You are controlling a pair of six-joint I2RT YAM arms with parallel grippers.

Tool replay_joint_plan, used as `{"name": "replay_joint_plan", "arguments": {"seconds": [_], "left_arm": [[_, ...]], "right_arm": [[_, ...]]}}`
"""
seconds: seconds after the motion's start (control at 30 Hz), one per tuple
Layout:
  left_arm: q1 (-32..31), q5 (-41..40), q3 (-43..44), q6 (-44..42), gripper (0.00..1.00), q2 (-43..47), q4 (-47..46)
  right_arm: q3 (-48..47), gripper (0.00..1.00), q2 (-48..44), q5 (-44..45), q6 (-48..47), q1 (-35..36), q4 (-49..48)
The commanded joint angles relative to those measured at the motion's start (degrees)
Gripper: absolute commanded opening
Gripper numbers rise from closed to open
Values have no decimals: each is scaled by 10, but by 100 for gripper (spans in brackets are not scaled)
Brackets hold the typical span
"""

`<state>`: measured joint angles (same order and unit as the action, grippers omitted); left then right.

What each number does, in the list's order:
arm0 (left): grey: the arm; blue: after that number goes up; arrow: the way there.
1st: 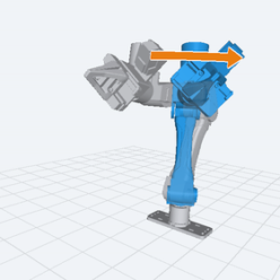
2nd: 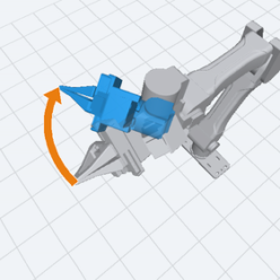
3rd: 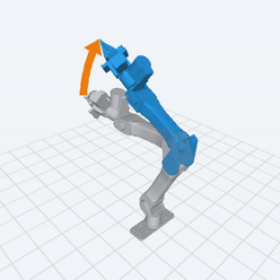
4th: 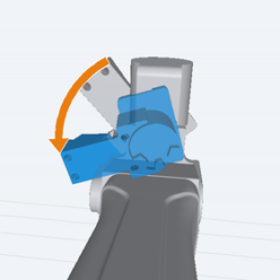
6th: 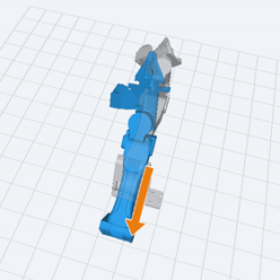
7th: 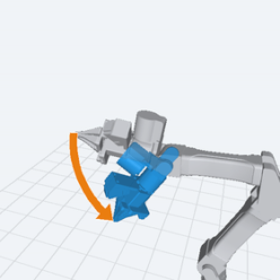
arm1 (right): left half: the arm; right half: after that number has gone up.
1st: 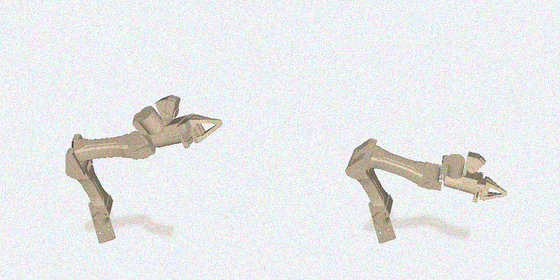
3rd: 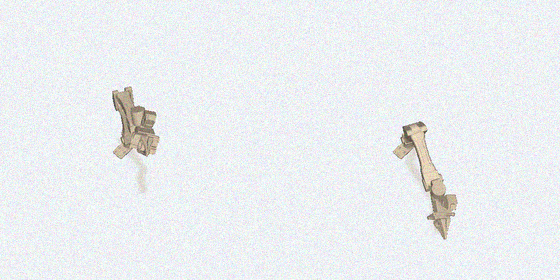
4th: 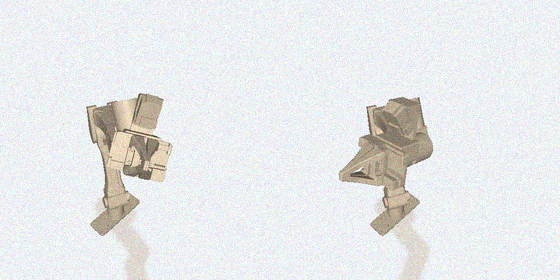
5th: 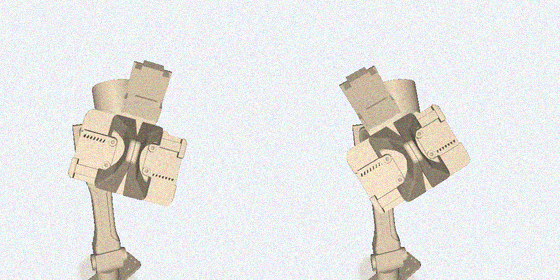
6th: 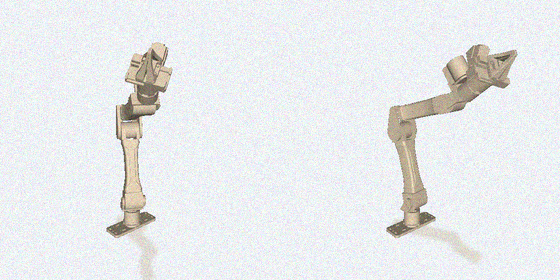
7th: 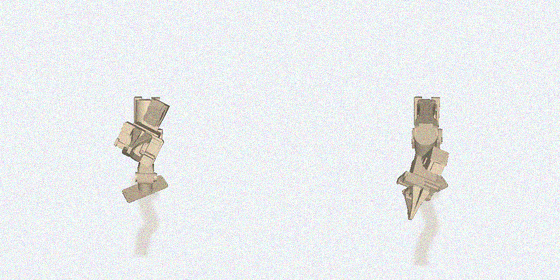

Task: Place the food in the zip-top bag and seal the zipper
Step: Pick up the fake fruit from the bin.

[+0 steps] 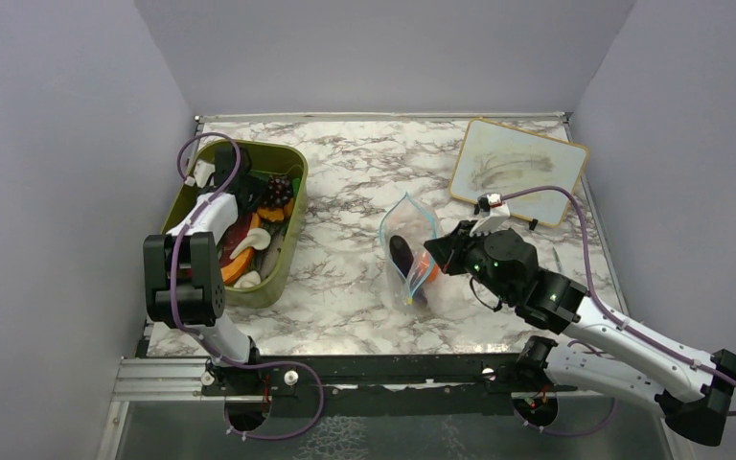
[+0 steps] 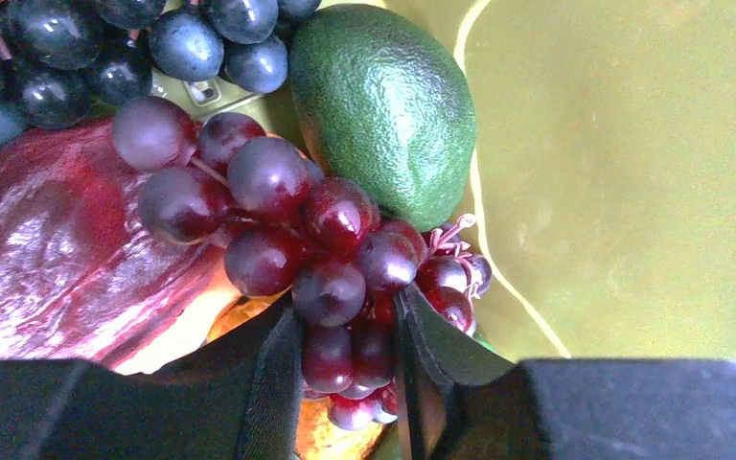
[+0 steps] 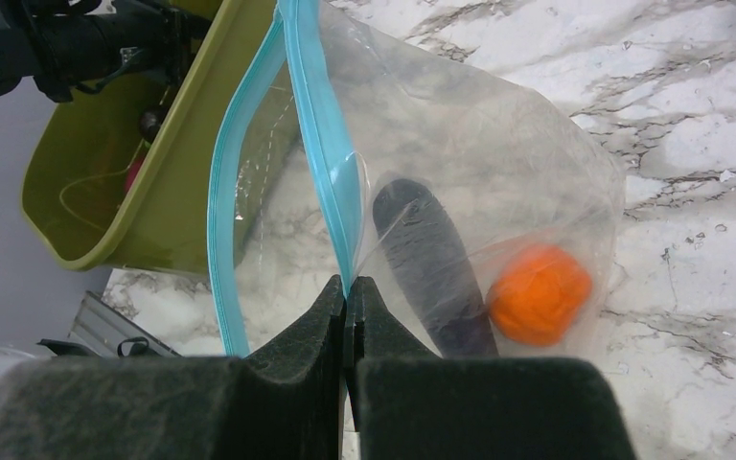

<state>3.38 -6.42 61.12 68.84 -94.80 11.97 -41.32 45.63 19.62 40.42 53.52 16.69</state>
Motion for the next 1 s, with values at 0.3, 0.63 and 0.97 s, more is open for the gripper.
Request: {"name": "replay_joint_plan", "arguments": {"seconds": [0.3, 0.63, 0.97], "left_arm": [[3, -10, -52, -9, 25, 81, -7], [3, -38, -69, -27, 24, 151, 1], [-2, -64, -84, -77, 24, 253, 7]], "right_arm": [[-7, 1, -12, -7, 7, 1, -1], [0, 1, -17, -13, 10, 1, -3], [4, 1, -10, -22, 13, 1, -11]]}}
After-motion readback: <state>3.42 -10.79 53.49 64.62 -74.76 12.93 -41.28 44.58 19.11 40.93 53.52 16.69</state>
